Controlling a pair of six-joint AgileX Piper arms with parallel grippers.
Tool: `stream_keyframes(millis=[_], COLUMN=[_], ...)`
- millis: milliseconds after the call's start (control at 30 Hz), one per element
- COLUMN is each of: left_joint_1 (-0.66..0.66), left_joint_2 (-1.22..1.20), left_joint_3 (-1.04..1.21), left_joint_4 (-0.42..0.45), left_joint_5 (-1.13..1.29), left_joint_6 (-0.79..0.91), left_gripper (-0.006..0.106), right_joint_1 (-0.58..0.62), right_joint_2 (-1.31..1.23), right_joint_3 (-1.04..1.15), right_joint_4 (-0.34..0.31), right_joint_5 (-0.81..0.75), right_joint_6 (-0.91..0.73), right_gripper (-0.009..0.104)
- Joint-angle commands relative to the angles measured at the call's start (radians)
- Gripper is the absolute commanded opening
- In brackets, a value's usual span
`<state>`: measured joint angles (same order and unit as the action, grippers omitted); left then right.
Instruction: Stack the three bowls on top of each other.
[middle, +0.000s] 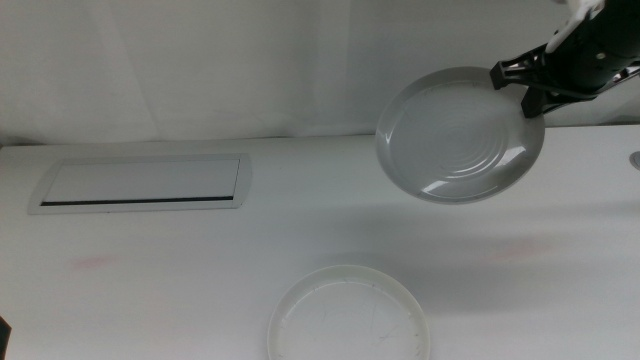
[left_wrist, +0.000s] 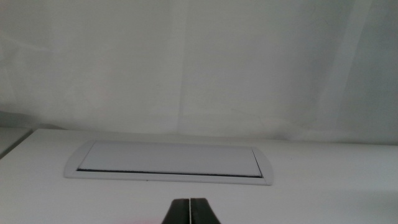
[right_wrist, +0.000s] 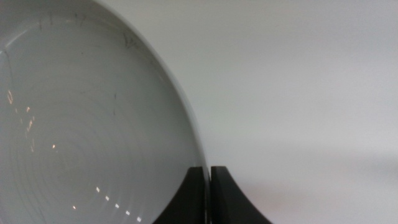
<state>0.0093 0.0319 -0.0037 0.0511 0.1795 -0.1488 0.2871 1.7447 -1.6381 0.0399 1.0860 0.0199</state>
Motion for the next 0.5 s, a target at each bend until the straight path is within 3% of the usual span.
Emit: stream_keyframes(millis=[0, 167, 467], left_joint_1=[0.001, 0.001, 0.001], left_joint_2=[-0.009, -0.009, -0.009], left_joint_3=[0.041, 0.041, 0.041], left_joint_4=[-0.005, -0.005, -0.005], left_joint_5=[-0.011, -0.011, -0.011], left_joint_6=[0.002, 0.002, 0.002], left_gripper=[-0.002, -0.002, -0.002], right_joint_1=[0.015, 0.094, 0.316], right_joint_2=[-0.054, -0.141, -0.194], right_joint_3=[0.026, 0.161, 0.485], right_joint_4=[0.042, 0.047, 0.047], right_joint_5=[0.028, 0.0, -0.232], right_joint_6=[-0.032, -0.034, 0.062], right_gripper=[-0.003, -0.003, -0.003])
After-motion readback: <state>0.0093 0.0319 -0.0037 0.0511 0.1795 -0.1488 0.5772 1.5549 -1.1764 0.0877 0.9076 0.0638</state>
